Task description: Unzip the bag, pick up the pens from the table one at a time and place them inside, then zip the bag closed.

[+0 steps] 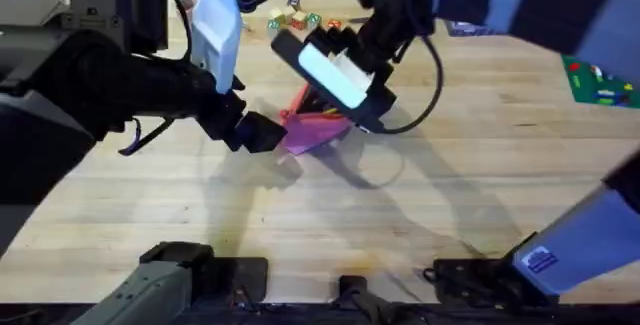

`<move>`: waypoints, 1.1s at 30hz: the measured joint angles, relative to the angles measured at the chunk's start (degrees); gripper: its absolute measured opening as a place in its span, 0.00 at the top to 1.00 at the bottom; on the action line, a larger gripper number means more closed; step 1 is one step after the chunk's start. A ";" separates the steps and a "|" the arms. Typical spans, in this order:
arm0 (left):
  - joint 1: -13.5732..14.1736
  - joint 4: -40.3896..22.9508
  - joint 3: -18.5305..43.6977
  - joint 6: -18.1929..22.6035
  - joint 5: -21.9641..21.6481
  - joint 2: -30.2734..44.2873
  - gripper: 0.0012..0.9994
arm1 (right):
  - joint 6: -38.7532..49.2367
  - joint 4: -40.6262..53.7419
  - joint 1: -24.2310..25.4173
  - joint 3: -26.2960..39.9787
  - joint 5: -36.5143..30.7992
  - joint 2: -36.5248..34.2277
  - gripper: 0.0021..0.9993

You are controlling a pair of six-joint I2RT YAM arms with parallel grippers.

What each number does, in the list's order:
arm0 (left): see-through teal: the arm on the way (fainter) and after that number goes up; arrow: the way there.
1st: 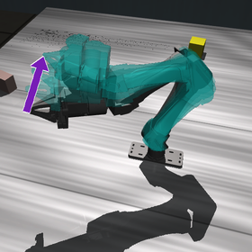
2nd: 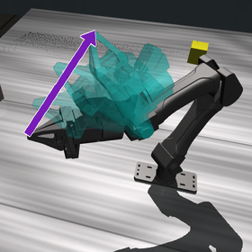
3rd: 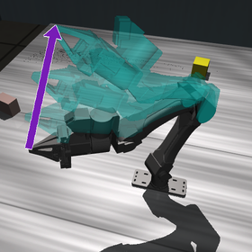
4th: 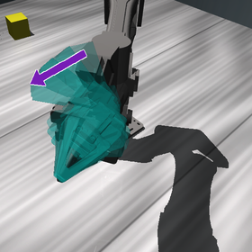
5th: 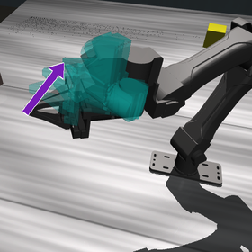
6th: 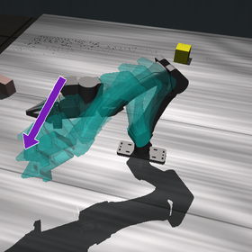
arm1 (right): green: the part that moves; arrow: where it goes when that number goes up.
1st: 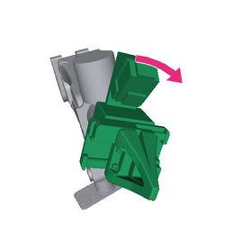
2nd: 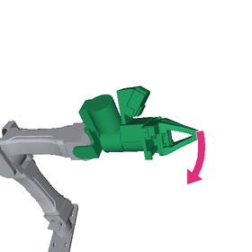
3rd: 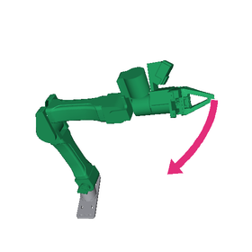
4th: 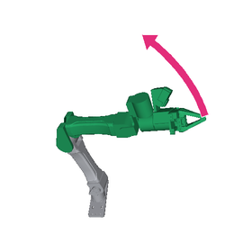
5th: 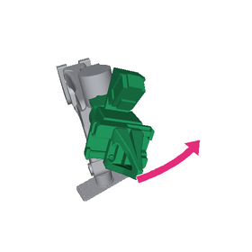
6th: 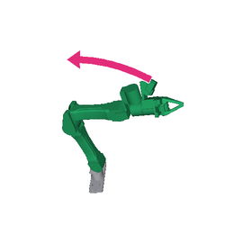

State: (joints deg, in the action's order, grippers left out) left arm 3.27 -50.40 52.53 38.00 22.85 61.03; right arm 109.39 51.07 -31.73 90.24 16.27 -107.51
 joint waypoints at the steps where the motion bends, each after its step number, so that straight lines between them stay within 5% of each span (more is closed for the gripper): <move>1: 0.00 0.01 0.00 0.00 0.00 -0.01 0.01 | -1.27 0.13 0.00 0.00 -0.02 1.29 0.00; 6: 0.00 0.01 0.00 -1.12 0.00 0.00 0.01 | -8.72 1.92 0.00 0.00 -0.17 7.21 0.00; 13: -2.53 0.23 0.40 -9.89 -1.46 -0.01 0.01 | -39.30 3.36 0.02 0.00 -0.39 16.78 0.00; 21: -6.14 0.49 4.77 -18.21 -10.72 -0.01 0.01 | -61.61 3.50 1.95 0.00 -0.42 22.00 0.00; 33: -6.43 1.39 5.40 -31.75 -23.74 -0.01 0.01 | -88.33 4.42 9.33 0.00 -8.38 23.76 0.00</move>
State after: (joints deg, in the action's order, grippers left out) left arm -3.16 -49.01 57.93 6.25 -0.88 61.02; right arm 21.07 55.49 -22.39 90.24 7.89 -83.74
